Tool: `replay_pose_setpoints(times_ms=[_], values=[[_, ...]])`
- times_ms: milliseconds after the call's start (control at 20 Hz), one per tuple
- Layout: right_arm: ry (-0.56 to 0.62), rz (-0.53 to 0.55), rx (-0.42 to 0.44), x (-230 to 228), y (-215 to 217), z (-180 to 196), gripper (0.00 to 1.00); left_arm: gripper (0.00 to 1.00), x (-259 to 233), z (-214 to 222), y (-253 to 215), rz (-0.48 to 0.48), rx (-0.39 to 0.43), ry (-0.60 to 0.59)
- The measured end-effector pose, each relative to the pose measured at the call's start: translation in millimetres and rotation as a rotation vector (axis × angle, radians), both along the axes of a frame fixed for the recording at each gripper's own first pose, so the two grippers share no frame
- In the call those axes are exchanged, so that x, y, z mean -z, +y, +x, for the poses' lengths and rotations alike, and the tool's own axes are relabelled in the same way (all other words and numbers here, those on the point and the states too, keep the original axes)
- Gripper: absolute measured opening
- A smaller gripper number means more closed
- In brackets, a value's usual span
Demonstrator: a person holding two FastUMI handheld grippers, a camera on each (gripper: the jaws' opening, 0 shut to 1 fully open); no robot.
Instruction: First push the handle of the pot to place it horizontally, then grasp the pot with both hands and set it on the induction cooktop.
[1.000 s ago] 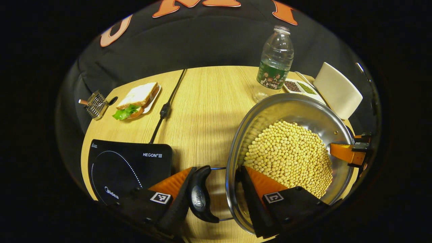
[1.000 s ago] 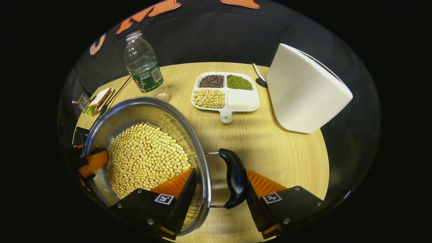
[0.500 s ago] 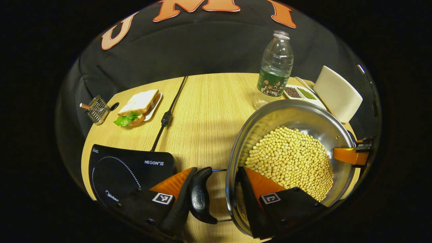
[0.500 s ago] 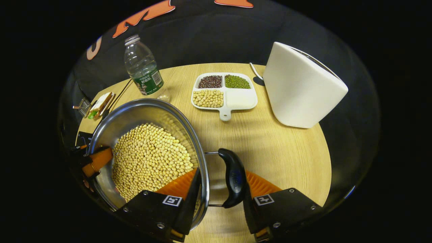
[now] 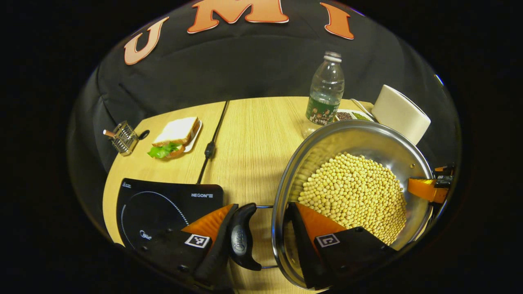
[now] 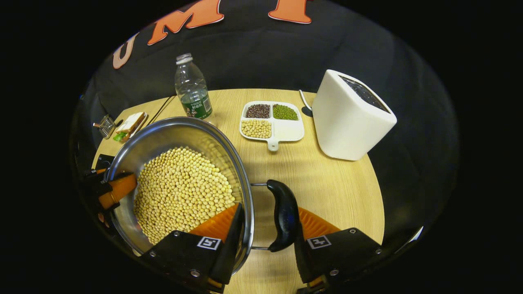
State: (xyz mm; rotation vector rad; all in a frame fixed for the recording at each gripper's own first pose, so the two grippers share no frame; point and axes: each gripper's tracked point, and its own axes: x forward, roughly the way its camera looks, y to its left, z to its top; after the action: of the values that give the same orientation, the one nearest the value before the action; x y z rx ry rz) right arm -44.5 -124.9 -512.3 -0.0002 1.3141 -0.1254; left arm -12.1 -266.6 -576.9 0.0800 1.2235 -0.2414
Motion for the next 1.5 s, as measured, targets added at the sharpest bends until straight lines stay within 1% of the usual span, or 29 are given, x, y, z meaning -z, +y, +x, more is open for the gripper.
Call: replay_pose_setpoints(times_ms=[100,150,200,250,300,450,500,550,650,700,750,800,900,950,1000,1050,1100,1300,1350,1400,1450,1500], values=[[-0.019,-0.002,-0.001,-13,1,-1,0.62,0.79,-16,2,8,0.003,0.003,-0.021],[-0.026,-0.001,-0.006,-20,2,-2,0.62,0.77,-22,4,12,0.006,0.002,-0.027],[-0.031,0.001,-0.009,-28,3,-4,0.62,0.80,-29,6,18,0.009,0.001,-0.037],[-0.036,0.004,-0.011,-35,6,-4,0.62,0.77,-37,8,23,0.013,0.000,-0.046],[-0.043,0.006,-0.013,-43,7,-3,0.62,0.79,-44,8,31,0.016,-0.002,-0.058],[-0.069,0.007,-0.035,-63,9,-2,0.62,0.79,-69,11,52,0.023,-0.017,-0.085],[-0.075,0.006,-0.040,-69,9,-2,0.62,0.76,-74,11,59,0.025,-0.025,-0.088],[-0.078,0.007,-0.048,-72,5,-3,0.62,0.79,-80,11,67,0.027,-0.033,-0.089],[-0.082,0.010,-0.059,-72,0,3,0.62,0.79,-84,8,88,0.035,-0.049,-0.092],[-0.082,0.013,-0.064,-72,-1,5,0.62,0.76,-85,7,97,0.039,-0.055,-0.094],[-0.087,0.017,-0.070,-73,1,8,0.62,0.76,-88,8,106,0.044,-0.064,-0.102],[-0.090,0.021,-0.078,-70,0,8,0.62,0.79,-90,8,115,0.050,-0.072,-0.104],[-0.094,0.028,-0.091,-70,-3,10,0.62,0.79,-95,10,134,0.060,-0.088,-0.115],[-0.097,0.031,-0.099,-70,-4,11,0.62,0.76,-98,11,142,0.063,-0.099,-0.120],[-0.100,0.032,-0.104,-69,-5,12,0.62,0.76,-99,9,151,0.066,-0.108,-0.119],[-0.103,0.032,-0.112,-69,-5,14,0.58,0.79,-101,10,157,0.068,-0.116,-0.123],[-0.103,0.034,-0.117,-68,-6,15,0.62,0.79,-101,10,166,0.072,-0.123,-0.124],[-0.108,0.049,-0.142,-69,-11,23,0.62,0.79,-110,11,199,0.092,-0.150,-0.133],[-0.111,0.053,-0.148,-69,-12,25,0.62,0.76,-111,11,207,0.098,-0.158,-0.133],[-0.112,0.059,-0.155,-67,-13,27,0.62,0.79,-114,11,215,0.103,-0.168,-0.138],[-0.115,0.063,-0.165,-65,-13,29,0.62,0.76,-114,11,225,0.109,-0.176,-0.138],[-0.117,0.067,-0.175,-65,-15,30,0.62,0.79,-116,10,237,0.115,-0.186,-0.140]])
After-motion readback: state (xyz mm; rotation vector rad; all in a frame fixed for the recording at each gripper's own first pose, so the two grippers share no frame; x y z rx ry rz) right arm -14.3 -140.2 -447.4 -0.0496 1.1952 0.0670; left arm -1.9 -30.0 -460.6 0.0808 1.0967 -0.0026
